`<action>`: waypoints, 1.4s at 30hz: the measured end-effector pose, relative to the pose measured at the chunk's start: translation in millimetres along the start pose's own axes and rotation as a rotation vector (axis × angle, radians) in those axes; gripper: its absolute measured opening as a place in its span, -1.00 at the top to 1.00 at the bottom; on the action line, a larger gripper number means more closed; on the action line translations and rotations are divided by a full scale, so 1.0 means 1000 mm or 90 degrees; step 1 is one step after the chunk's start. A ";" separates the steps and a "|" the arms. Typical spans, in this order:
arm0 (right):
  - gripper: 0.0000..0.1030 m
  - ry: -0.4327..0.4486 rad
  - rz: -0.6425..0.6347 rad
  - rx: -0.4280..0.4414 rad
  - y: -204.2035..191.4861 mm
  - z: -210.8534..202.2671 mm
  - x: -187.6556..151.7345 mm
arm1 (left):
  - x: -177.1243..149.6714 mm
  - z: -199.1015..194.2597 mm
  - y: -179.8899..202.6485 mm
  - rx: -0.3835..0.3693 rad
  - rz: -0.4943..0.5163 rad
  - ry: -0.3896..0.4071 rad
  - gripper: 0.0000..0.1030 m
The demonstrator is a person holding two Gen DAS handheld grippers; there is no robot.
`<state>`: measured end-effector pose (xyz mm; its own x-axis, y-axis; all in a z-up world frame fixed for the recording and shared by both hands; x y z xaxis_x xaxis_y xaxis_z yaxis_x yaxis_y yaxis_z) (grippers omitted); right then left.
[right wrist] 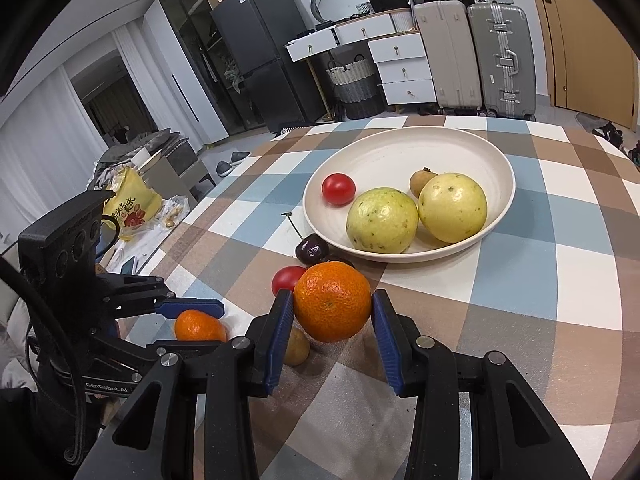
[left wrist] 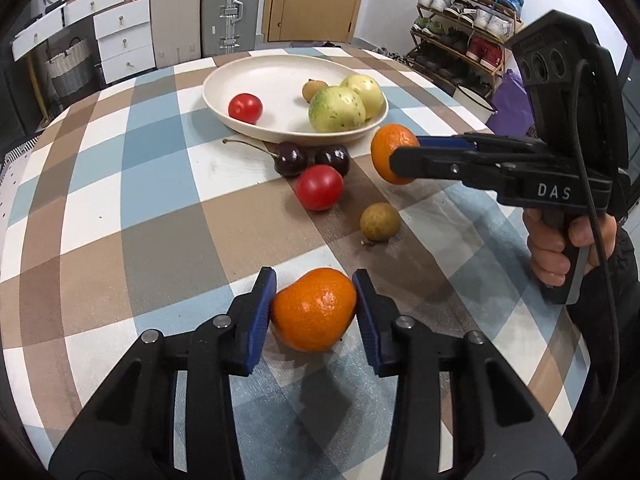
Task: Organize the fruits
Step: 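Carry the mandarin toward the white plate with the left tool while the right carries the orange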
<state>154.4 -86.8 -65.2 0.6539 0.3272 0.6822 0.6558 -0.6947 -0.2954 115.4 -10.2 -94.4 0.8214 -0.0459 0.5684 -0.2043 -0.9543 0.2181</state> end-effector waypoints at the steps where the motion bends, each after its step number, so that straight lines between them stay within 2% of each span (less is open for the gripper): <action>1: 0.22 0.000 -0.001 -0.001 0.000 0.000 0.000 | 0.001 -0.001 -0.001 0.001 -0.003 0.005 0.29; 10: 0.22 0.053 -0.016 0.005 -0.005 -0.015 0.009 | 0.020 -0.014 -0.006 0.011 -0.037 0.087 0.30; 13: 0.22 0.068 -0.017 0.009 -0.005 -0.020 0.010 | 0.022 -0.016 -0.011 0.000 -0.055 0.092 0.30; 21: 0.22 0.122 -0.011 0.004 -0.001 -0.036 0.017 | 0.031 -0.022 -0.017 0.015 -0.088 0.124 0.29; 24: 0.22 0.146 0.004 -0.002 0.006 -0.043 0.021 | 0.036 -0.023 -0.018 0.036 -0.095 0.136 0.29; 28: 0.22 0.174 0.029 -0.015 0.018 -0.054 0.025 | 0.046 -0.021 -0.016 0.035 -0.107 0.142 0.29; 31: 0.22 0.182 0.047 -0.025 0.026 -0.060 0.027 | 0.056 -0.018 -0.013 0.049 -0.101 0.146 0.29; 42: 0.22 0.167 0.065 -0.046 0.039 -0.063 0.045 | 0.112 -0.026 0.008 0.031 -0.097 0.187 0.29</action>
<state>185.7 -139.7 -4.0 0.5896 0.0831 0.8034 0.5565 -0.7627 -0.3295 192.2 -15.4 -8.1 0.6500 0.1785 0.7387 -0.0594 -0.9571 0.2836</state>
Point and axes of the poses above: each gripper's, at about its wrist camera, not at the fingertips, and z roughly the way its jaws point, y to its right, x to its top, the point moved 7 cm from there along z, roughly the way its jaws point, and after that the axes turned 5 degrees about -z, right-handed, at the moved point
